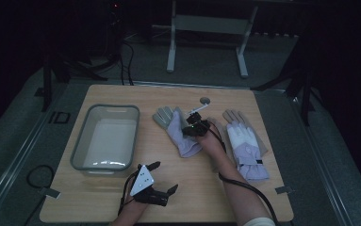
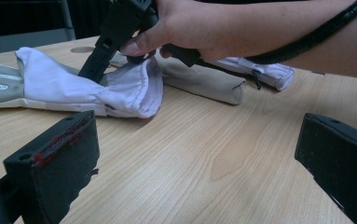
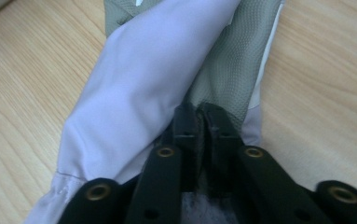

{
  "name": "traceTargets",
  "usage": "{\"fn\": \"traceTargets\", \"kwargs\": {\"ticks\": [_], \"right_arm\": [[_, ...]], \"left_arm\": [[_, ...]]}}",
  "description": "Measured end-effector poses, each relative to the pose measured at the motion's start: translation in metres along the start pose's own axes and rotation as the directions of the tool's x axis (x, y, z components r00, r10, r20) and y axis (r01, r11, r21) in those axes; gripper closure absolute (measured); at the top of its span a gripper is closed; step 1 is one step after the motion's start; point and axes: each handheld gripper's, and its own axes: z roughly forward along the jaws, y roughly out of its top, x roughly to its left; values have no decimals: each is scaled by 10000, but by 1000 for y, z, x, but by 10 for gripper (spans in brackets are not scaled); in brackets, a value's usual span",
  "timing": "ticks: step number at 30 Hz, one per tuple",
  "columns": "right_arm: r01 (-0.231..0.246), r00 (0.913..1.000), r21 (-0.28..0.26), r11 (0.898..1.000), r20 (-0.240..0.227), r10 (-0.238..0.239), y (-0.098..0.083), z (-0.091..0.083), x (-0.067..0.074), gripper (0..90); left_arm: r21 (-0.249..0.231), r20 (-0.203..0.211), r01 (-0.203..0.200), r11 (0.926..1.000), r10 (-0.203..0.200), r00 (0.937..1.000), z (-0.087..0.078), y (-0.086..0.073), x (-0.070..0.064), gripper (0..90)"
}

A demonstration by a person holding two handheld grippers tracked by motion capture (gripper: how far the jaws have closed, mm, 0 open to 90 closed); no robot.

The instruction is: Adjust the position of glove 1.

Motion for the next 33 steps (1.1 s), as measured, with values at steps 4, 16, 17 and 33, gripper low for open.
{"fn": "traceTargets", "kwargs": {"ticks": [4, 16, 17, 33], "right_arm": [[-685, 9976, -220, 9974, 97, 688, -1, -5, 5, 882], [-2325, 9689, -1928, 9533, 393, 2443, -19, -58, 23, 887], [-2470, 9657, -2064, 9468, 282, 2581, -21, -64, 25, 887], [-3271, 9180, -3602, 8736, 982, 3842, -68, -108, 59, 885]], "left_arm": [[-8, -10, 39, 10000, -40, 10000, 0, 0, 0, 0], [-16, -43, 114, 9999, -114, 9999, 0, 0, 1, 0], [-11, -51, 112, 9999, -113, 9999, 0, 0, 1, 0], [8, -66, 60, 10000, -60, 10000, 0, 0, 0, 0]]}}
